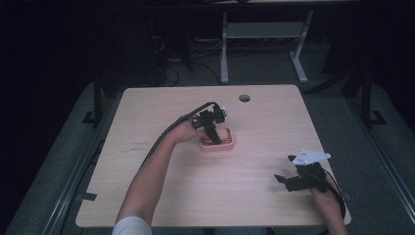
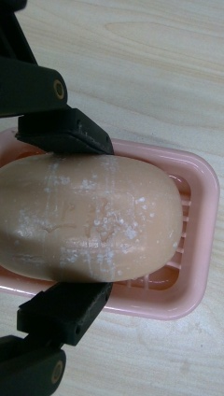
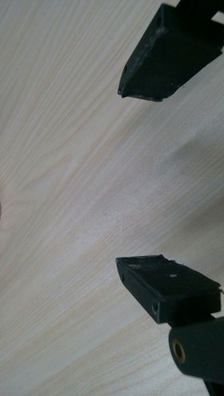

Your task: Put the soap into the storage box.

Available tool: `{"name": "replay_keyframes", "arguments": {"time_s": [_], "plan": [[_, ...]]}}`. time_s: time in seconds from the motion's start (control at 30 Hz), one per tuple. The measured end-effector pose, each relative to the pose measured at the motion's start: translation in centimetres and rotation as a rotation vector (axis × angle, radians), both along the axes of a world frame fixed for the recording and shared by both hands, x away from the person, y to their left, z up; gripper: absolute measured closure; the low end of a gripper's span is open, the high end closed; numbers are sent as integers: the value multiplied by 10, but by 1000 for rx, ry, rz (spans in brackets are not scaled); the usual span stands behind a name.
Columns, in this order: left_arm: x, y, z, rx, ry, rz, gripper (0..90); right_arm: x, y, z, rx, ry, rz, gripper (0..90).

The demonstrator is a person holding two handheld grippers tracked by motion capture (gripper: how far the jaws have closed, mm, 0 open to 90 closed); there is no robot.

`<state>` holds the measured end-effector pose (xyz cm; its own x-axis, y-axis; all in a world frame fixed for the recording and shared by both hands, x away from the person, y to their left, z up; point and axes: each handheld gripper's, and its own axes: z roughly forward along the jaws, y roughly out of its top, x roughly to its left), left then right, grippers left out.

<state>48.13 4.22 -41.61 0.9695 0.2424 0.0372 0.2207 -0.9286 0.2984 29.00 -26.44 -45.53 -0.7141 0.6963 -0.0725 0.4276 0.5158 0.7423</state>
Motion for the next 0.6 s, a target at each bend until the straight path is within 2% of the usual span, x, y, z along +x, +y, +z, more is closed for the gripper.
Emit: {"name": "replay_keyframes", "arguments": {"time_s": [0.07,0.17,0.4,0.5,0.6], "plan": [[-1,0,3,-21,-4,3,310,0,0,0,0,0,-1,139],[-3,-1,9,-29,-17,-2,297,0,0,0,1,2,-1,139],[-9,3,17,-40,-14,-6,295,0,-1,0,-2,4,-8,139],[-11,5,21,-45,-2,-13,295,1,-2,0,-20,-7,0,140],[-15,9,26,-67,-10,-12,297,2,-3,0,-20,-11,0,140]]}}
